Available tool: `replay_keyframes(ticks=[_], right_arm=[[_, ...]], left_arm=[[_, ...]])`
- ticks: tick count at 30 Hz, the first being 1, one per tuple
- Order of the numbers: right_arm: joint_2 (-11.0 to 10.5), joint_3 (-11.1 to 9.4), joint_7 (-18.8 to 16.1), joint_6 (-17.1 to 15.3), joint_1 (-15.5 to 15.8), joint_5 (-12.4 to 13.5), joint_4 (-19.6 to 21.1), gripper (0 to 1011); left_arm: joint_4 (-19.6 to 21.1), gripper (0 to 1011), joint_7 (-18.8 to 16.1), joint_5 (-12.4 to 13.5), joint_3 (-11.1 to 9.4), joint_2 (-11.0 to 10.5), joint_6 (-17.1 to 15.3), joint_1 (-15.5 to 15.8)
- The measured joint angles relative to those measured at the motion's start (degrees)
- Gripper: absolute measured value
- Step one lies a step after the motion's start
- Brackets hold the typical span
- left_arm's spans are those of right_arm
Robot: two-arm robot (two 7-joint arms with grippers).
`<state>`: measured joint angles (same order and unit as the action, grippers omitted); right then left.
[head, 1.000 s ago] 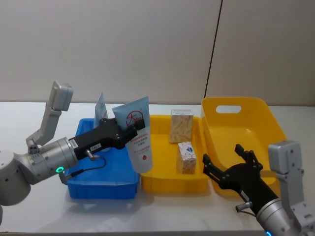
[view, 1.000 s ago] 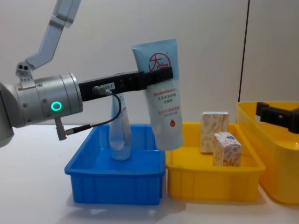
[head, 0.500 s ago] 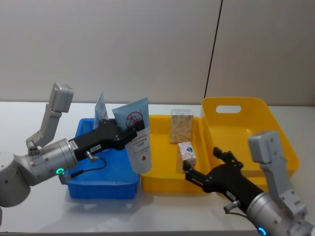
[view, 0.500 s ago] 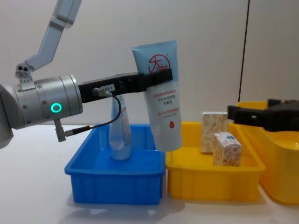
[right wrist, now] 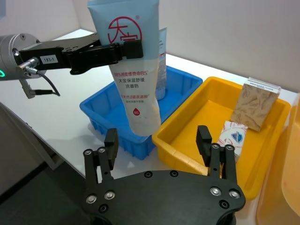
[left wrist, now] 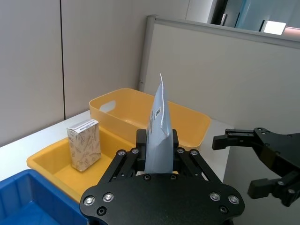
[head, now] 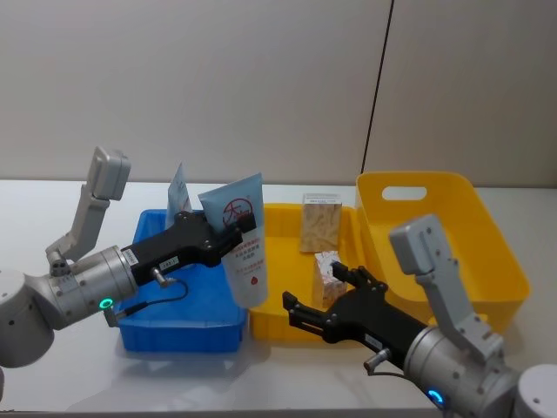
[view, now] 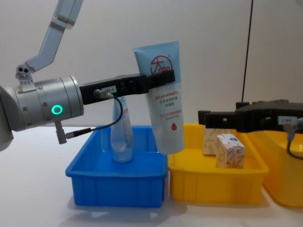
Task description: Bimanual collaborative sorting of washing and personal care products
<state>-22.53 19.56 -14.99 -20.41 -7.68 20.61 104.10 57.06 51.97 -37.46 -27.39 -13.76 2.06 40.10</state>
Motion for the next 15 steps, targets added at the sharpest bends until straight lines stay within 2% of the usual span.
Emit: replay_keyframes(ticks=[6,15], right_arm=[[0.0,2.0,0.0,0.9,-2.1,-2.6,-1.8,1003],[1.1,5.5,1.3,5.5,-5.5,-8.4,-6.2,1003]], left_arm=[[0.0,236,0.0,0.0,0.0,0.0,0.0,0.0],[0.1,236,-0.1,0.0,0.0,0.0,0.1,-0.1]])
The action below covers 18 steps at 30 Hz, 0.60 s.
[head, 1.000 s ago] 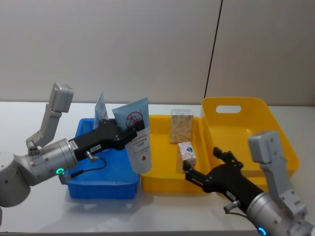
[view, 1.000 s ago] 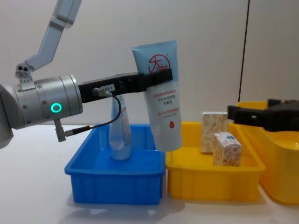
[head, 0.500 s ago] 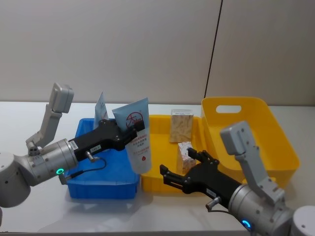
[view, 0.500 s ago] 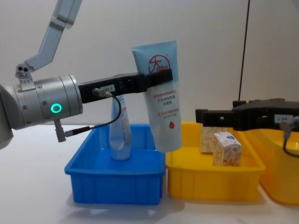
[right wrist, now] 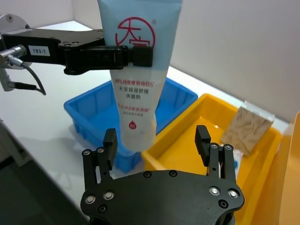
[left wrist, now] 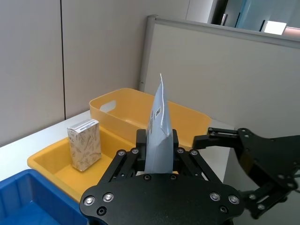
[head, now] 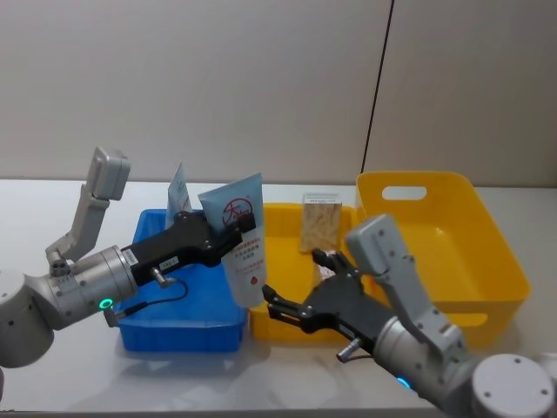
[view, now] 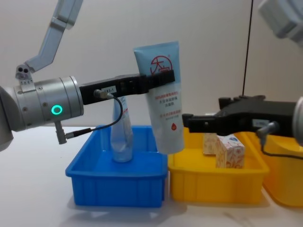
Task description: Bimanual collaborative sorting of washing and personal care products
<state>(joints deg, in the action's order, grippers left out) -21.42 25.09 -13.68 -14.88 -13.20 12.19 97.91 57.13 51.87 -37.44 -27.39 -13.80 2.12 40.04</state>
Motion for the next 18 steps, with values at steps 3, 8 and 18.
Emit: replay_keyframes(ticks=[3,8,18], right_arm=[[0.9,1.5,0.4,1.8,-1.4,-2.0,-2.0,1003],[2.7,3.6,1.0,4.6,-3.8,-4.9,-5.9,1003],[5.8,6.0,1.9,7.1,-6.7,-8.4,-11.7,1003]], left_arm=[[0.0,236,0.0,0.0,0.0,0.0,0.0,0.0],[0.0,236,0.0,0.0,0.0,0.0,0.0,0.0],[0.0,236,0.0,0.0,0.0,0.0,0.0,0.0]])
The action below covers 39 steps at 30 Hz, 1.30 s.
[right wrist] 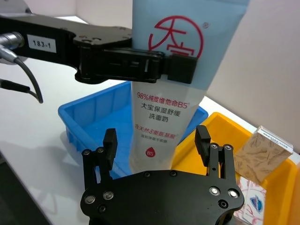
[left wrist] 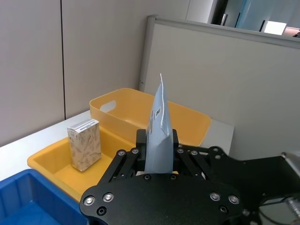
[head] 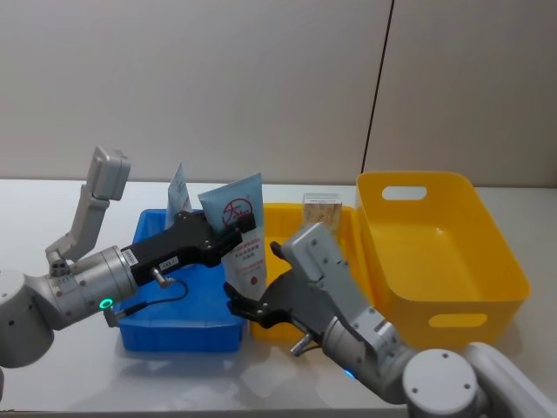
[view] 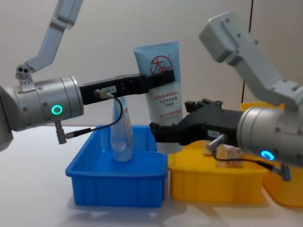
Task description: Bimanual collaborative sorting of washing and personal care products
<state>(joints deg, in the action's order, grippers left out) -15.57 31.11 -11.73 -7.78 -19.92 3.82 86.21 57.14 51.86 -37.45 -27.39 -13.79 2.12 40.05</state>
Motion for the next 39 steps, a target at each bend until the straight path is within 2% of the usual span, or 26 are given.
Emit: replay_keyframes(ticks=[12,14,31,39], right_arm=[[4.2,1.4,3.5,2.0,-2.7,-3.5,-7.1,1002],[4.6,1.4,3.9,2.2,-2.9,-3.8,-7.8,977],[6.9,2.0,5.9,3.6,-4.3,-5.7,-11.6,529],[7.2,1.9,6.1,3.7,-4.4,-5.9,-11.9,444]], left_arm=[[0.0,236,0.0,0.0,0.0,0.0,0.0,0.0],[0.0,236,0.0,0.0,0.0,0.0,0.0,0.0],[0.0,236,0.0,0.0,0.0,0.0,0.0,0.0],[0.0,237,0.0,0.0,0.0,-0.1,0.0,0.0]])
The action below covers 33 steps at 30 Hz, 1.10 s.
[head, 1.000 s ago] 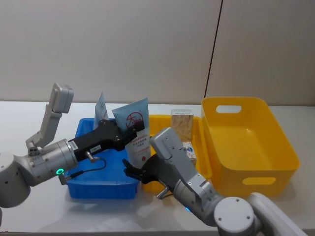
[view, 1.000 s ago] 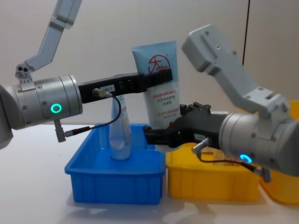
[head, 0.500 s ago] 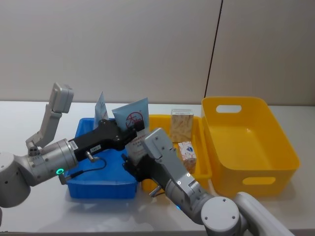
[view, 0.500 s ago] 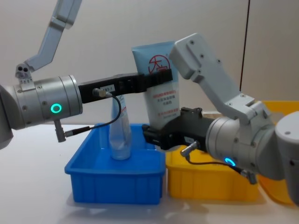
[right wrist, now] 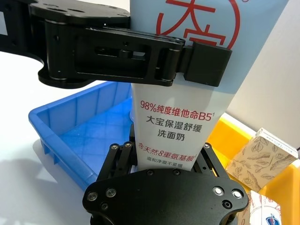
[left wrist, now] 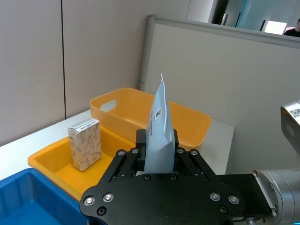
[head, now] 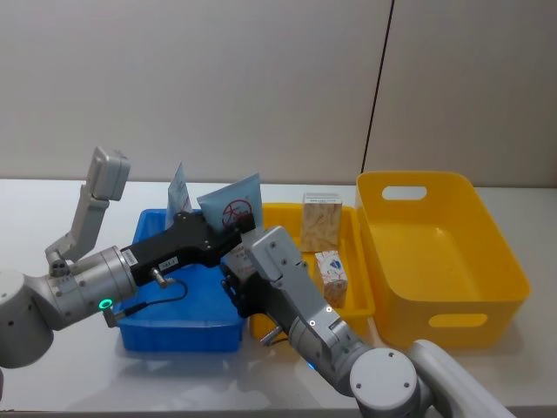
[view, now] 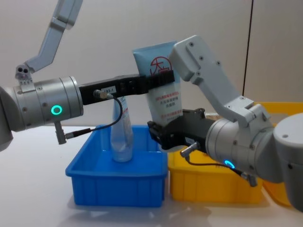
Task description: Bimanual collaborative sorting of washing and personal care products
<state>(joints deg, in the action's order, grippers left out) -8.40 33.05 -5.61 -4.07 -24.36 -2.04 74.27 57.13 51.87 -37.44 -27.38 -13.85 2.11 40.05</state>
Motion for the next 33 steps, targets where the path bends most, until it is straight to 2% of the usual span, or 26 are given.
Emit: replay_keyframes(ticks=[5,8,9,12,15,17,23,26,29,33], right_arm=[[0.0,-0.4,0.0,-0.1,0.2,0.0,0.2,418],[0.0,-0.8,0.3,-0.4,0.5,-0.1,0.5,395],[0.0,-0.9,0.4,-0.5,0.6,-0.1,0.6,390],[0.1,-1.2,0.7,-0.7,0.8,-0.1,1.0,368],[0.2,-1.6,1.1,-1.0,1.1,-0.1,1.3,348],[0.3,-1.8,1.3,-1.0,1.3,-0.2,1.4,342],[0.8,-2.9,2.8,-1.1,1.7,-0.4,1.8,319],[1.0,-3.8,4.0,-1.0,1.7,-0.4,1.8,311],[1.3,-4.7,5.2,-0.5,1.7,-0.5,1.9,306],[1.7,-6.5,7.3,0.2,1.2,-0.7,1.9,308]], left_arm=[[0.0,257,0.0,0.0,0.0,0.0,0.0,0.0],[0.0,334,0.0,0.0,0.0,0.1,0.0,0.0],[0.0,394,0.0,0.0,0.0,0.1,0.0,0.0],[0.0,458,0.0,0.0,0.0,0.1,0.0,0.0],[0.0,575,0.0,0.0,0.0,0.1,0.0,0.0],[0.0,606,0.0,0.0,0.0,0.1,0.0,0.0],[0.0,830,0.0,0.0,0.0,0.1,0.0,0.0],[0.0,880,0.0,0.0,0.0,0.1,0.0,0.0],[0.0,979,0.0,0.0,0.0,0.1,0.0,0.0],[0.0,1001,0.0,0.0,0.0,0.1,0.0,0.0]])
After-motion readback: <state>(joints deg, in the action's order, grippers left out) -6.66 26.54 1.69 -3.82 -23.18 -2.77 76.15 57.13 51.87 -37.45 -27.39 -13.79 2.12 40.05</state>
